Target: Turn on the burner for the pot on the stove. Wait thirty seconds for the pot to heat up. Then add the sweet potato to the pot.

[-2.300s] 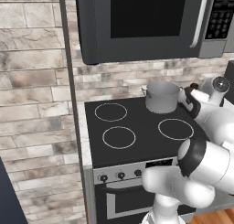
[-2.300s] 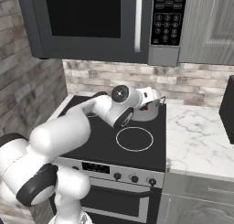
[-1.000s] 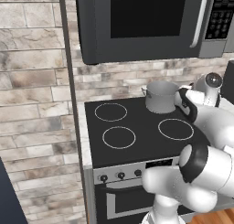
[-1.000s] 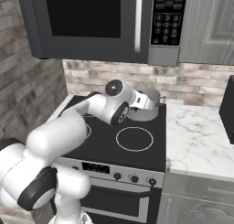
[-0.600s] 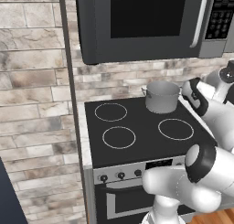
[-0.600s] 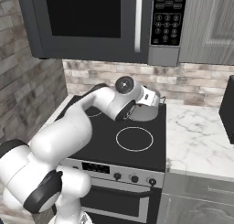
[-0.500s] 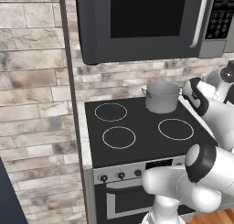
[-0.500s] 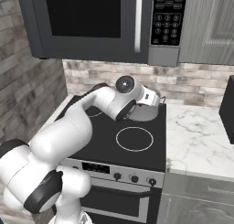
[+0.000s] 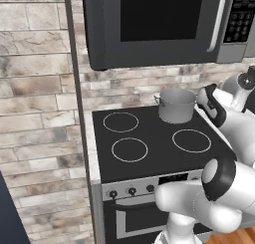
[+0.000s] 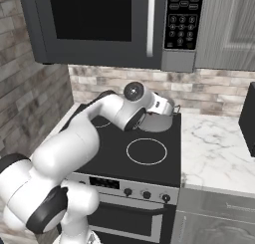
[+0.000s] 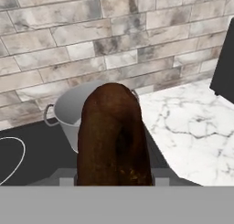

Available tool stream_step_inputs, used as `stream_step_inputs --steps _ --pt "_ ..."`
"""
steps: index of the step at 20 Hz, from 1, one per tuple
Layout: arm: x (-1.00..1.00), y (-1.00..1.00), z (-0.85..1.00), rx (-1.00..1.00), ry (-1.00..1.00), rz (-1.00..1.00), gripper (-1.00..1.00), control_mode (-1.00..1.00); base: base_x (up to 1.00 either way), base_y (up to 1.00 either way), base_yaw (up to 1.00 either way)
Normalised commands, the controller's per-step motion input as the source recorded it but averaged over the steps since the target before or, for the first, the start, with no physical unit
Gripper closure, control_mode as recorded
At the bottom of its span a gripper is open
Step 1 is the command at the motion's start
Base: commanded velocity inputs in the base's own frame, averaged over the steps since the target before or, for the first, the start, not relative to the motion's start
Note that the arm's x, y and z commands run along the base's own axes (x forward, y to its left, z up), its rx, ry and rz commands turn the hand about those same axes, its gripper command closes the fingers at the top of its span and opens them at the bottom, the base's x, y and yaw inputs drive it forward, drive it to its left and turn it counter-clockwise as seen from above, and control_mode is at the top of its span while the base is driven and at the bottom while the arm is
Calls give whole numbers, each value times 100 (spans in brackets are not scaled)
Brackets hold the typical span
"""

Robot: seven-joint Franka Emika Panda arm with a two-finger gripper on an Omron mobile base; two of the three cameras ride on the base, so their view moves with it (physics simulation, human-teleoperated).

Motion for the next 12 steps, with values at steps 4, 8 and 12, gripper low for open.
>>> stream_step_inputs --steps 4,8,12 --pt "17 8 0 0 0 0 100 -100 0 0 0" --pt "33 11 0 0 0 0 100 -100 0 0 0" --pt "31 3 0 0 0 0 100 -100 0 0 0"
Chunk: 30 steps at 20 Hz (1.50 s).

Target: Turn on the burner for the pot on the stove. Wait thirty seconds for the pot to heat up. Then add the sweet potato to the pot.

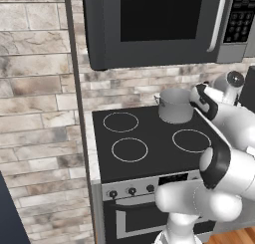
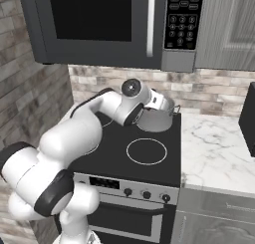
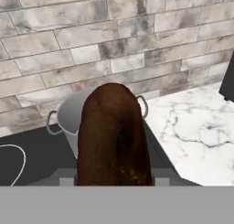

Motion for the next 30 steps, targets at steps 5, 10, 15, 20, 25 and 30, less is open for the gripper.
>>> stream_step_inputs --steps 5,10,15,20,25,30 --pt "32 3 0 0 0 0 100 -100 0 0 0" --pt "29 1 0 0 0 0 100 -100 0 0 0" --pt "33 1 0 0 0 0 100 -100 0 0 0" --pt "26 2 -13 0 0 0 100 -100 0 0 0" --pt "24 2 -18 0 0 0 100 -100 0 0 0" --pt "24 0 -4 0 0 0 100 -100 0 0 0"
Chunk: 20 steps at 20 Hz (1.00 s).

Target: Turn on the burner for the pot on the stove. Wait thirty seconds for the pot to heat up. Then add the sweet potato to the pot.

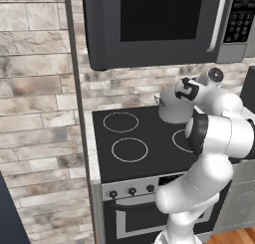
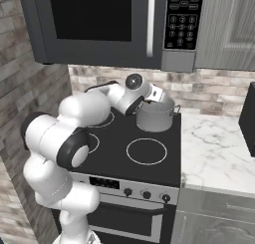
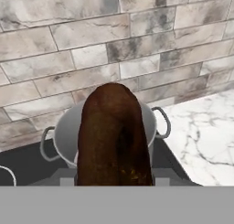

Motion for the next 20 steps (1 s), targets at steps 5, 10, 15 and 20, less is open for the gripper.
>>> stream_step_inputs --steps 5,10,15,20 --pt "25 0 -1 0 0 0 100 -100 0 0 0" --pt "24 0 -8 0 0 0 100 -100 0 0 0" --pt "17 0 -19 0 0 0 100 -100 0 0 0" --pt "20 0 -17 0 0 0 100 -100 0 0 0"
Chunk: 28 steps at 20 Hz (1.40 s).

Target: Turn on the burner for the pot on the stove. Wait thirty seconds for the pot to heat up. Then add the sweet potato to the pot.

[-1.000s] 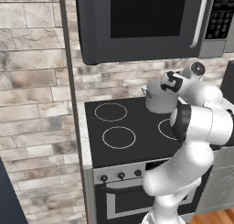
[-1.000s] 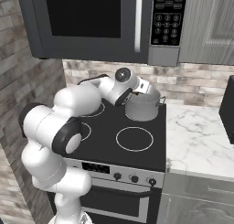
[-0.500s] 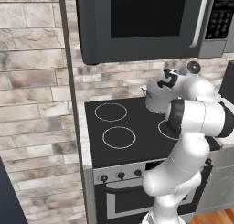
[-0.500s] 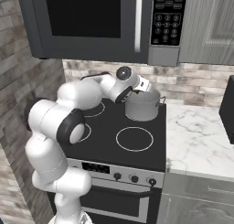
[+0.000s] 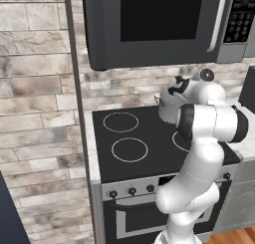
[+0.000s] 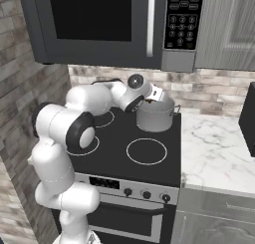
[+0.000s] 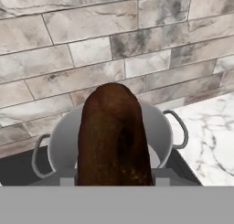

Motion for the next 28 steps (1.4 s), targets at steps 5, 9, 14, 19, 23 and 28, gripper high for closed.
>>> stream_step_inputs --steps 5,9,14,19,23,28 --pt "19 0 -10 0 0 0 100 -100 0 0 0" --pt "18 0 -6 0 0 0 100 -100 0 0 0" --pt "15 0 -10 0 0 0 100 -100 0 0 0" --pt "4 0 -16 0 0 0 100 -100 0 0 0" --pt "0 0 -18 0 1 0 100 -100 0 0 0" --pt "0 0 -13 0 1 0 100 -100 0 0 0"
